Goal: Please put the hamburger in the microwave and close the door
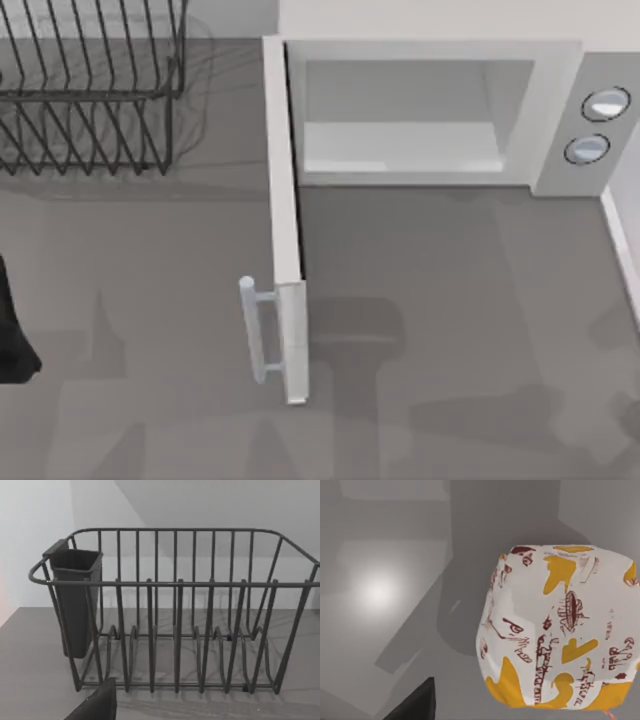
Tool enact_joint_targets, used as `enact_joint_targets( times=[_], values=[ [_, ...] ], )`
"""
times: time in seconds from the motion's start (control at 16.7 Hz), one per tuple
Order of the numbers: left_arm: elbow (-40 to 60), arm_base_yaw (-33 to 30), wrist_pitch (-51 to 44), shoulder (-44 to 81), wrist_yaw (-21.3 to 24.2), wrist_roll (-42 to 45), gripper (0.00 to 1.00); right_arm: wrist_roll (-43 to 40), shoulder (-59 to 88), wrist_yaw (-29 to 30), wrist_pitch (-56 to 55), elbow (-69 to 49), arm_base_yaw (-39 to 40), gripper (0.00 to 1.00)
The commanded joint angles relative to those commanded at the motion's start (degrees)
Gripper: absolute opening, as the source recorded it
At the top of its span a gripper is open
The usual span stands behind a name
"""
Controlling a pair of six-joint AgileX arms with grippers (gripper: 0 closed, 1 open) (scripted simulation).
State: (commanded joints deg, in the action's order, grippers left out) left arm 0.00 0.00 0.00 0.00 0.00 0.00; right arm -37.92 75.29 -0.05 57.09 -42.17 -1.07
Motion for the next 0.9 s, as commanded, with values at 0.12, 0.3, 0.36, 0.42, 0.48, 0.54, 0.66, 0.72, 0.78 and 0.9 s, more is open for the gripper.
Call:
enact_joint_targets(
  times=[0.12,0.3,0.36,0.42,0.48,0.54,0.66,0.72,0.78,0.9],
  values=[
    [0.0,0.0,0.0,0.0,0.0,0.0,1.0,0.0,0.0,0.0,0.0,0.0,0.0,1.0],
    [0.0,0.0,0.0,0.0,0.0,0.0,1.0,0.1,-0.1,0.0,-0.3,0.3,0.1,1.0],
    [0.0,0.0,0.0,0.0,0.0,0.0,1.0,0.1,0.4,0.0,-1.0,0.8,0.1,1.0],
    [0.0,0.0,0.0,0.0,0.0,0.0,1.0,0.1,1.1,0.0,-2.3,1.5,0.1,1.0],
    [0.0,0.0,0.0,0.0,0.0,0.0,1.0,0.2,2.1,0.0,-4.2,2.5,0.1,1.0],
    [0.0,0.0,0.0,0.0,0.0,0.0,1.0,0.2,3.3,0.0,-6.7,3.7,0.1,1.0],
    [0.0,0.0,0.0,0.0,0.0,0.0,1.0,0.3,6.1,0.0,-12.9,6.4,0.1,1.0],
    [0.0,0.0,0.0,0.0,0.0,0.0,1.0,0.3,7.5,0.0,-16.0,7.8,0.2,1.0],
    [0.0,0.0,0.0,0.0,0.0,0.0,1.0,0.4,8.8,0.0,-18.7,9.1,0.2,1.0],
    [0.0,0.0,0.0,0.0,0.0,0.0,1.0,0.4,10.9,0.0,-22.3,11.1,0.2,1.0]
  ],
)
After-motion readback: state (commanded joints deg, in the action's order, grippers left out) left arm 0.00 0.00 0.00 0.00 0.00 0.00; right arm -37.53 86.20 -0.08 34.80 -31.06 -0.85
